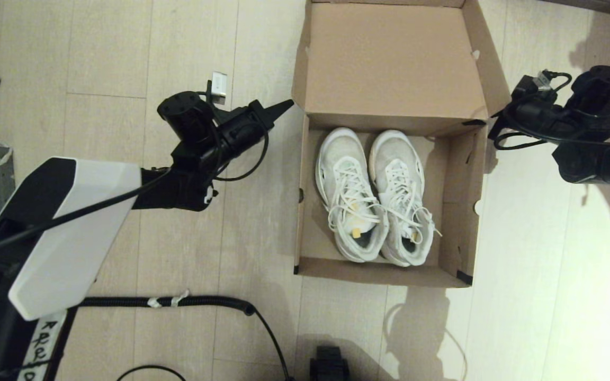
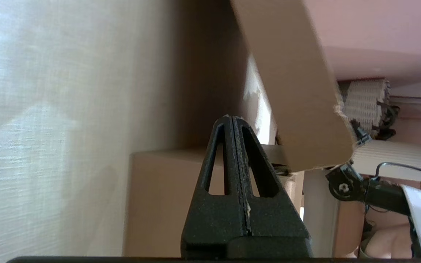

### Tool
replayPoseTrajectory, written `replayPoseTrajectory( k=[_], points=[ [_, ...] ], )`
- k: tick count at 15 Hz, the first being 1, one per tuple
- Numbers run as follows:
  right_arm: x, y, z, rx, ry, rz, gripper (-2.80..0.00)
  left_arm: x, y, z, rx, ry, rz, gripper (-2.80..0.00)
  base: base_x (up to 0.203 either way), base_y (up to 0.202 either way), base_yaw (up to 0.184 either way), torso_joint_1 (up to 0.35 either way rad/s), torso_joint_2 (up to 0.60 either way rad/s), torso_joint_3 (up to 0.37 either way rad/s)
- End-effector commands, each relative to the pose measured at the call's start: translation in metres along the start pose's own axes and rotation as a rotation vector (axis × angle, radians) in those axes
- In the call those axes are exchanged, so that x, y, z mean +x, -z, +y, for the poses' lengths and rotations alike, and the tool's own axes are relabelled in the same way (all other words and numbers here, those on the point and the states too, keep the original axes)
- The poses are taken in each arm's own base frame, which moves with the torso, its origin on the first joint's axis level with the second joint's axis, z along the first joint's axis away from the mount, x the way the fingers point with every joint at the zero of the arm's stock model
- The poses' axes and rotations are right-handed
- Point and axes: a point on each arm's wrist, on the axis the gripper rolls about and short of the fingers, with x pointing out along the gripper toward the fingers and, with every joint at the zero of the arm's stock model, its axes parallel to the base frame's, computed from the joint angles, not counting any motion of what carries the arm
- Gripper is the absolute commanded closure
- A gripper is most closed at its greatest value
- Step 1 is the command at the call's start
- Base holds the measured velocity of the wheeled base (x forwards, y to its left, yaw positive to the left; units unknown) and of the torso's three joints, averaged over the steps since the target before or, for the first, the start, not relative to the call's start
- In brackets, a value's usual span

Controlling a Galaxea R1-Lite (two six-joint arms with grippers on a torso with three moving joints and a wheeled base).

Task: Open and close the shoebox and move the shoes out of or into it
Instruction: Close the shoe box

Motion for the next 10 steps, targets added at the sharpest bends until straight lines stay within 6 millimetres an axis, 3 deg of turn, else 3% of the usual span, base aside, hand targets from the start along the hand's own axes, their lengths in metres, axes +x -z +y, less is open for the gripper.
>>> replayPoseTrajectory(
  k=[1, 8, 10],
  points=[
    [-0.001, 0.001, 0.015, 0.0, -0.019, 0.006, 0.0, 0.0, 0.003, 0.002, -0.005, 0.002, 0.003, 0.0, 0.0, 0.0, 0.0, 0.0, 0.0, 0.0],
    [-0.001, 0.002, 0.028, 0.095, -0.074, 0.009, 0.0, 0.0, 0.009, 0.008, -0.011, -0.006, 0.009, 0.0, 0.0, 0.0, 0.0, 0.0, 0.0, 0.0],
    [0.0, 0.002, 0.021, 0.107, -0.067, 0.015, 0.0, -0.001, 0.013, 0.013, -0.016, -0.014, 0.015, 0.0, 0.0, 0.0, 0.0, 0.0, 0.0, 0.0]
  ],
)
